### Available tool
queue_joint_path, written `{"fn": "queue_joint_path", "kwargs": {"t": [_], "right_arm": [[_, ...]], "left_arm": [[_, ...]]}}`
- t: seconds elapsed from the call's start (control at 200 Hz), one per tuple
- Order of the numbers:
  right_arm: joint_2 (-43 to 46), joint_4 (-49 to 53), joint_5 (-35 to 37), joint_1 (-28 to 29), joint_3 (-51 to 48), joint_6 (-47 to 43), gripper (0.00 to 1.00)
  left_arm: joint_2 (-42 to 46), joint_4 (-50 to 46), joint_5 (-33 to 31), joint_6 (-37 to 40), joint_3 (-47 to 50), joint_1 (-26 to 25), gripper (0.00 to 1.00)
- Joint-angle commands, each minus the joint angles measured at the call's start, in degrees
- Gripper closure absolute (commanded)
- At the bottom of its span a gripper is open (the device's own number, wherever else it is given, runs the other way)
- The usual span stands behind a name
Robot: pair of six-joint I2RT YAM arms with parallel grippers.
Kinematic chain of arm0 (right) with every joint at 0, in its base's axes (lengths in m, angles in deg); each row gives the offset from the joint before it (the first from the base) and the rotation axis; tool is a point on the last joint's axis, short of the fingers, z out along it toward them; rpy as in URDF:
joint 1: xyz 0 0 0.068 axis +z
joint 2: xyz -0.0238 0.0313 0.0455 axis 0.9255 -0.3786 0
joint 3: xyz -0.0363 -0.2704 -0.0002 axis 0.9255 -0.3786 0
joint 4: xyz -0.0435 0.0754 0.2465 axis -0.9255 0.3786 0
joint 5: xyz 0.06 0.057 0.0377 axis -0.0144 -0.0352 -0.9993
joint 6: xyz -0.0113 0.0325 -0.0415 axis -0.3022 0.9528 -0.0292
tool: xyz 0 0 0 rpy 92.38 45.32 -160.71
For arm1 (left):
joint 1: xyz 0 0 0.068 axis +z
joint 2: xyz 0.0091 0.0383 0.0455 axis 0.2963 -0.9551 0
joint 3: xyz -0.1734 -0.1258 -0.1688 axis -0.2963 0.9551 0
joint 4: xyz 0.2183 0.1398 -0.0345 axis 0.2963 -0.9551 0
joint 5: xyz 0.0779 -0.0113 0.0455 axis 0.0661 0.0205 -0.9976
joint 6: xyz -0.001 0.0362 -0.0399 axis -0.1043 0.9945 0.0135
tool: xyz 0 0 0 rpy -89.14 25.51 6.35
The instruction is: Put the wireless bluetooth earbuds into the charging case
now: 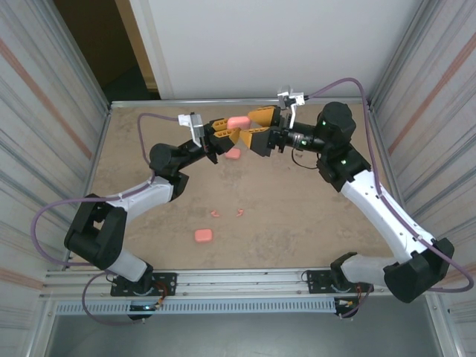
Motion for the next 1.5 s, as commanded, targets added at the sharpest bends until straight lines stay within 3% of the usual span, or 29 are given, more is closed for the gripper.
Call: {"fn": "queue_joint_path", "kwargs": {"t": [0.0, 0.236, 0.401, 0.501, 0.651, 0.827, 1.082, 1.498], "right_arm": [[2.0, 0.7, 0.4, -0.2, -0.8, -2.6, 0.03], [5.7, 3.6, 4.2, -1.5, -3.0, -4.0, 0.02], [10.5, 5.9, 13.0, -1.7, -7.3, -5.1, 0.02], [13.0, 7.6, 20.4, -1.5, -10.1, -5.4, 0.01], [19.3, 7.0, 34.2, -1.5, -16.6, -4.5, 0.01], [21.9, 6.5, 44.7, -1.7, -21.4, -3.6, 0.01], [23.6, 9.6, 48.0, -1.9, -22.0, -5.3, 0.0], [26.3, 12.6, 51.6, -2.6, -23.2, -7.7, 0.0]], "left_arm": [[0.6, 0.4, -1.0, 0.9, -0.9, -0.2, 1.0], [1.6, -2.0, -2.2, 2.6, -0.3, -0.3, 1.0], [1.9, -7.4, -3.3, 4.3, -1.2, -0.3, 1.0], [2.6, -16.2, -4.5, 7.4, -3.2, -0.2, 1.0], [3.3, -37.9, -7.0, 13.1, -9.1, -0.3, 1.0], [-1.3, -52.6, -12.2, 11.6, -16.0, -0.8, 1.0], [-14.9, -67.7, -13.6, 5.9, -29.8, -1.9, 1.0], [-32.1, -72.6, -17.2, 1.7, -40.4, -4.2, 1.0]]}}
